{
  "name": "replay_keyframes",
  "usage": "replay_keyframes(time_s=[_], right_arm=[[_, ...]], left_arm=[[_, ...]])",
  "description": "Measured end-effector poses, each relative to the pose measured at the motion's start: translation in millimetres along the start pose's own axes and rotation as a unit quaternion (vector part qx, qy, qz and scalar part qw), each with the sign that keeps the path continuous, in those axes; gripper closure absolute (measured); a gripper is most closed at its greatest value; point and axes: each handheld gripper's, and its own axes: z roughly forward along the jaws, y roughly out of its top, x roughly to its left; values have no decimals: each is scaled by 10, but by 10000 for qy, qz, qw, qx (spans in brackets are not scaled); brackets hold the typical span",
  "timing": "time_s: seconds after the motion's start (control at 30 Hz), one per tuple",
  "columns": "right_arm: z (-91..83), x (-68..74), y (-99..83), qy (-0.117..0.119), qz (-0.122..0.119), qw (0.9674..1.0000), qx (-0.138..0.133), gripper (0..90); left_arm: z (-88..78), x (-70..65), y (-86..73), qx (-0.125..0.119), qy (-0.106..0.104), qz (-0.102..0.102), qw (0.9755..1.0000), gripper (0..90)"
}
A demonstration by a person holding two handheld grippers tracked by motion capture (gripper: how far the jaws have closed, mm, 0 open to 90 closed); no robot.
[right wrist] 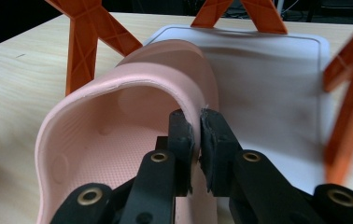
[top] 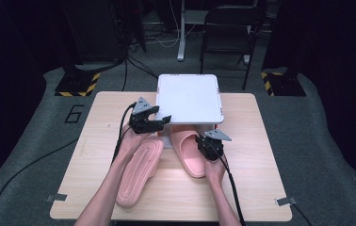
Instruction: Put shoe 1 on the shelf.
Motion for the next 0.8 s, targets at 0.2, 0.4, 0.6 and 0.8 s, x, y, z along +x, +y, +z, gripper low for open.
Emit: replay_keyframes(time_s=[0.2, 0.4, 0.6, 0.8], right_arm=[[191, 147, 49, -89, 10, 9999, -132, 794], [61, 58, 51, 369, -192, 9990, -168, 574], [-310, -99, -60, 806, -515, 9954, -81, 390], [-640, -170, -221, 1050, -828, 9910, -41, 328]], left_arm=[[-12, -3, 2, 55, -21, 15, 10000, 327], [-17, 3, -8, -2, 1, 24, 10000, 327], [-23, 14, -19, -25, -33, 50, 10000, 327], [-22, 8, -17, -12, -7, 37, 10000, 327]])
